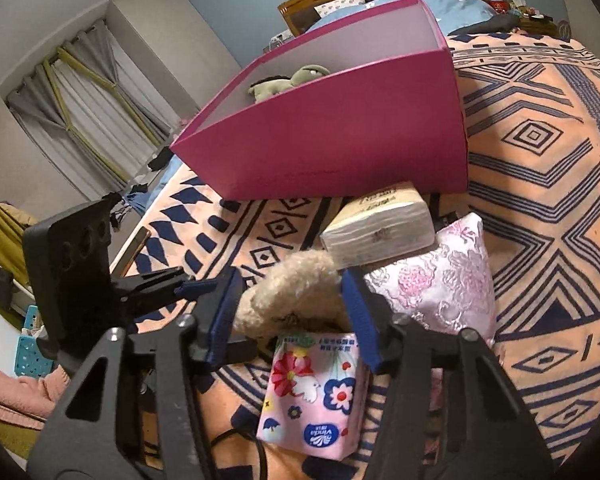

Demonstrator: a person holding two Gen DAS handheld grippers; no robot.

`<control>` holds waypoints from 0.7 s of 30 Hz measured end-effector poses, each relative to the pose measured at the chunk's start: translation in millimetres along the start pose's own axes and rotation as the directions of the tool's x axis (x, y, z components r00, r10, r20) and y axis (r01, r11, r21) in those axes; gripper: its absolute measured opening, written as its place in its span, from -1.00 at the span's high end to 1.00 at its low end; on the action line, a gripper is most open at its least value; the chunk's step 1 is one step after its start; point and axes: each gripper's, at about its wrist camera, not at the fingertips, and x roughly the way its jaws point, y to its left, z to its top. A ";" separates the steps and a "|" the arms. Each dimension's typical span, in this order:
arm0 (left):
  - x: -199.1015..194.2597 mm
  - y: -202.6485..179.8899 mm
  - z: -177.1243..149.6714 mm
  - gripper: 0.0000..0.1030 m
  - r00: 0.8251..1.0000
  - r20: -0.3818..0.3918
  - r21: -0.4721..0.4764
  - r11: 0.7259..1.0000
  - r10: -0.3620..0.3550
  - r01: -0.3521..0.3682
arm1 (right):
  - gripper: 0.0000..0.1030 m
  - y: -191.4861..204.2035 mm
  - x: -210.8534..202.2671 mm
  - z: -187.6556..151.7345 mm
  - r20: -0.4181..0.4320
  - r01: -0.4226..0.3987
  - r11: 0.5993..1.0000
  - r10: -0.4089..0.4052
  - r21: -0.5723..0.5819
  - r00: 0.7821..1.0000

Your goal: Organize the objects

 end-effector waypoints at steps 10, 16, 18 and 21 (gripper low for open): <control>-6.1 -0.3 -0.8 0.21 0.999 0.018 -0.007 0.999 -0.050 0.050 | 0.60 8.0 -9.6 -0.1 0.053 -0.006 1.000 0.008 -0.030 0.999; -17.7 -7.6 4.5 0.24 0.997 0.054 0.017 0.999 -0.052 0.051 | 0.61 22.6 -18.8 6.3 0.089 -0.018 0.997 0.024 -0.070 0.996; -24.2 -7.7 5.7 0.24 0.996 0.070 0.022 0.998 -0.059 0.057 | 0.61 25.8 -23.0 9.1 0.103 -0.021 0.996 0.030 -0.081 0.994; -33.6 -12.0 9.2 0.24 0.994 0.091 0.039 0.998 -0.056 0.052 | 0.62 31.4 -30.7 15.5 0.124 -0.030 0.994 0.043 -0.103 0.991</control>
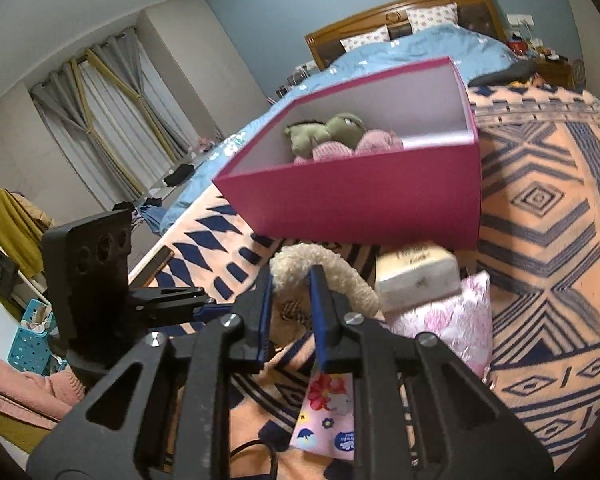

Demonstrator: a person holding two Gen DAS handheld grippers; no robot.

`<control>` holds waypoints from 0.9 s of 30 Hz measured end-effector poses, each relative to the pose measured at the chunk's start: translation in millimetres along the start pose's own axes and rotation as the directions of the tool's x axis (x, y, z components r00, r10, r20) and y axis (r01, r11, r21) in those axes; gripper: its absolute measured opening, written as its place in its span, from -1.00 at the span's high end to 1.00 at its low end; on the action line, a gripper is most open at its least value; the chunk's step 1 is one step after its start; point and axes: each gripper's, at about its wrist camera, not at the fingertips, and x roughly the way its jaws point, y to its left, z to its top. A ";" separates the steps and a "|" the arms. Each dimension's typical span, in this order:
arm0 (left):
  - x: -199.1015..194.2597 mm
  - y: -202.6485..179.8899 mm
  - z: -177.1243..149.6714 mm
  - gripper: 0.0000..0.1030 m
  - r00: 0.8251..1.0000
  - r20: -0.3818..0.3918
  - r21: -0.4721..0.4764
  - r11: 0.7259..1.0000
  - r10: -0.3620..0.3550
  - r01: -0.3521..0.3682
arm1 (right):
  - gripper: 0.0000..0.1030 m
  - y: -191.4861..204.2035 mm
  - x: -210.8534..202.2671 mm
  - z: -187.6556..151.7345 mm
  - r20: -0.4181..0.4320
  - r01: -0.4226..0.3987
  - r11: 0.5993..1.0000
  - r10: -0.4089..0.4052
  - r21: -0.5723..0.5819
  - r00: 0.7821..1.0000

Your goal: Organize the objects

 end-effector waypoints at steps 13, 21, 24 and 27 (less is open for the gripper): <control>-18.2 -13.4 63.7 0.24 0.995 0.099 0.069 0.997 0.017 -0.024 | 0.62 21.7 -24.6 58.2 0.121 0.018 0.989 0.000 -0.148 0.993; -4.7 -12.0 120.6 0.26 0.991 0.117 0.115 0.990 0.070 -0.083 | 0.62 19.9 -24.0 112.9 0.161 0.056 0.976 -0.022 -0.209 0.987; 5.4 -6.1 141.9 0.26 0.988 0.113 0.119 0.986 0.105 -0.118 | 0.62 13.8 -17.5 130.7 0.163 0.083 0.972 -0.047 -0.220 0.985; 19.7 0.3 160.9 0.26 0.984 0.108 0.129 0.980 0.139 -0.153 | 0.62 3.5 -7.9 146.8 0.164 0.105 0.971 -0.070 -0.215 0.984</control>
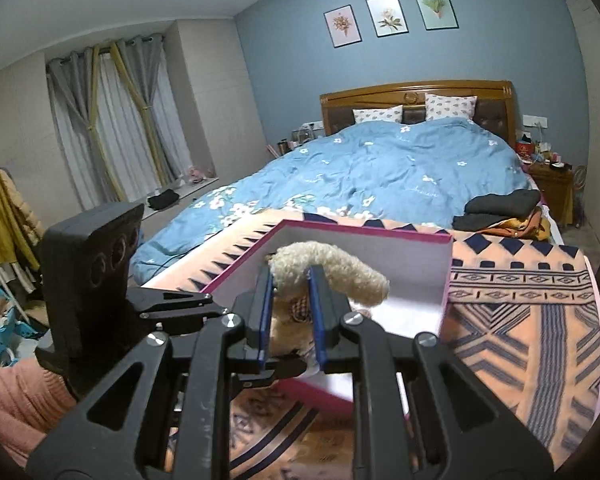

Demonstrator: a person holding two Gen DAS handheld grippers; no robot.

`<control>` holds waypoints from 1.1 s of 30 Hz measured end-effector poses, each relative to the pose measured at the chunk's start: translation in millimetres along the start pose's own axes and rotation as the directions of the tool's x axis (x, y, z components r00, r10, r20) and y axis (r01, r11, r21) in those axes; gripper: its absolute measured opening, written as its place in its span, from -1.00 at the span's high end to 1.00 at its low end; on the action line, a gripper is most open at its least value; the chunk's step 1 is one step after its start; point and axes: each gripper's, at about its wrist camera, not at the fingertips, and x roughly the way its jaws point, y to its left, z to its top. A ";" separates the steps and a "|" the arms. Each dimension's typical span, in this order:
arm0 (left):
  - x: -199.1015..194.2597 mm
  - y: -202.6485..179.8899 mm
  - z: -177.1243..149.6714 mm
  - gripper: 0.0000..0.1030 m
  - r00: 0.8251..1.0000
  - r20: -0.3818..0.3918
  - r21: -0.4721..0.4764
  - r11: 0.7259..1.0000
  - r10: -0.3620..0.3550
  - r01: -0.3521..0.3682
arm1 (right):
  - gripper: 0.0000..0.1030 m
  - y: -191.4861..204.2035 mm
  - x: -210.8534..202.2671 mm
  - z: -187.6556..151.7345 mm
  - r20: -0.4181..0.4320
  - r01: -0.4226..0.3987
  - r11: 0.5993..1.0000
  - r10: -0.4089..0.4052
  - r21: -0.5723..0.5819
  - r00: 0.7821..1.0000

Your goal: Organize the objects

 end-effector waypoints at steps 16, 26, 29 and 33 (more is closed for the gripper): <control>101.0 49.9 36.4 0.29 0.977 -0.212 -0.144 0.988 0.024 -0.055 | 0.63 -70.5 92.3 18.1 -0.162 0.143 0.989 -0.137 0.026 0.977; 109.2 67.6 29.9 0.05 0.964 -0.261 -0.218 0.970 0.044 -0.103 | 0.49 -92.9 127.8 10.4 -0.237 0.235 0.972 -0.222 0.026 0.946; 103.4 65.5 26.6 -0.01 0.971 -0.238 -0.205 0.974 0.040 -0.091 | 0.45 -89.0 117.4 5.0 -0.224 0.220 0.975 -0.206 0.042 0.953; 90.3 59.8 22.3 -0.05 0.981 -0.192 -0.197 0.979 0.015 -0.053 | 0.43 -79.9 92.9 -2.1 -0.185 0.184 0.981 -0.170 0.058 0.968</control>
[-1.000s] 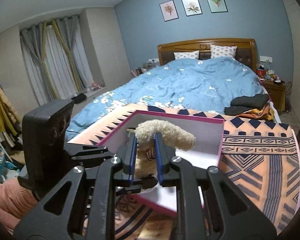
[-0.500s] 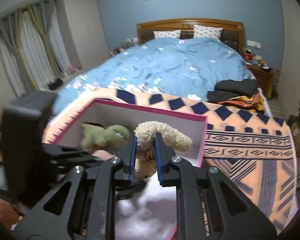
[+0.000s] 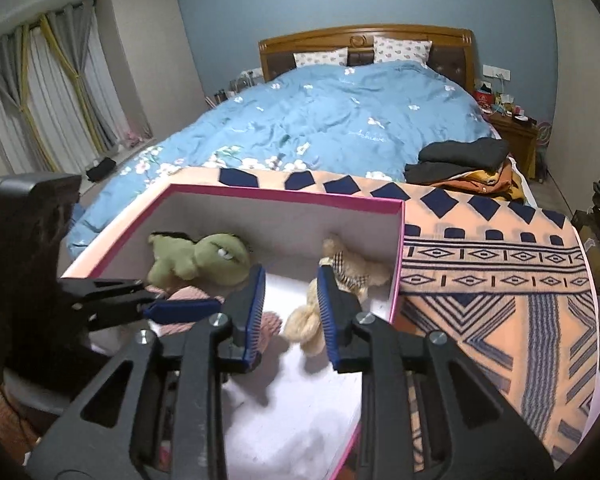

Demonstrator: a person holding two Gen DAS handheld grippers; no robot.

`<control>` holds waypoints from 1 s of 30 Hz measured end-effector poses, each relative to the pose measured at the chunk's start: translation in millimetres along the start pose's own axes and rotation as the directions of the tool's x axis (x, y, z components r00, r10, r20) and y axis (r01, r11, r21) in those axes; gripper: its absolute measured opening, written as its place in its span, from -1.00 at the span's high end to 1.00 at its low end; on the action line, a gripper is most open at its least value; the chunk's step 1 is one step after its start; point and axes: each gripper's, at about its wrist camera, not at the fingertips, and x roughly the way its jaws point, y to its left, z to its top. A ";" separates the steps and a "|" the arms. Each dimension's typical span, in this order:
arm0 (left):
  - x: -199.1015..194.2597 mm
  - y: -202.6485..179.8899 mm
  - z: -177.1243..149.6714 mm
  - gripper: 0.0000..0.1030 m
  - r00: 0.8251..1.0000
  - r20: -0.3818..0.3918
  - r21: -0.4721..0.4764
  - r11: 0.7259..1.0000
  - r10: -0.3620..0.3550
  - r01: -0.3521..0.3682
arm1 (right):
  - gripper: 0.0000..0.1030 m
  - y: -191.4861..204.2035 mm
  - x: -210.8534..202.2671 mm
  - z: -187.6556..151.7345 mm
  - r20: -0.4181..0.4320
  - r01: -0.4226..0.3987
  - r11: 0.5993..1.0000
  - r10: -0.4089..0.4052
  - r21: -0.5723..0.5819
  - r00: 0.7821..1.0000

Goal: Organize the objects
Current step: 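Move the grippers toward the pink floral pouch beside the tissue pack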

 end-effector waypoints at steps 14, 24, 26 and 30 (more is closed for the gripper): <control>-79.3 -50.2 -68.3 -0.51 0.987 0.152 0.189 0.982 -0.056 0.026 | 0.20 18.2 -101.3 -63.1 0.103 -0.131 0.991 0.129 0.016 0.986; -82.5 -72.6 -130.3 -0.52 0.984 0.122 0.232 0.968 -0.128 0.097 | 0.13 20.1 -114.9 -136.0 -0.017 -0.075 0.997 0.075 0.031 0.997; -76.3 -73.8 -143.2 -0.52 0.986 0.101 0.221 0.969 -0.136 0.111 | 0.02 18.0 -113.6 -149.2 -0.041 -0.068 0.997 0.069 0.044 0.997; -63.5 -73.8 -158.0 -0.52 0.985 0.058 0.185 0.972 -0.161 0.148 | -0.04 13.7 -108.8 -172.8 -0.082 -0.053 0.996 0.060 0.078 0.995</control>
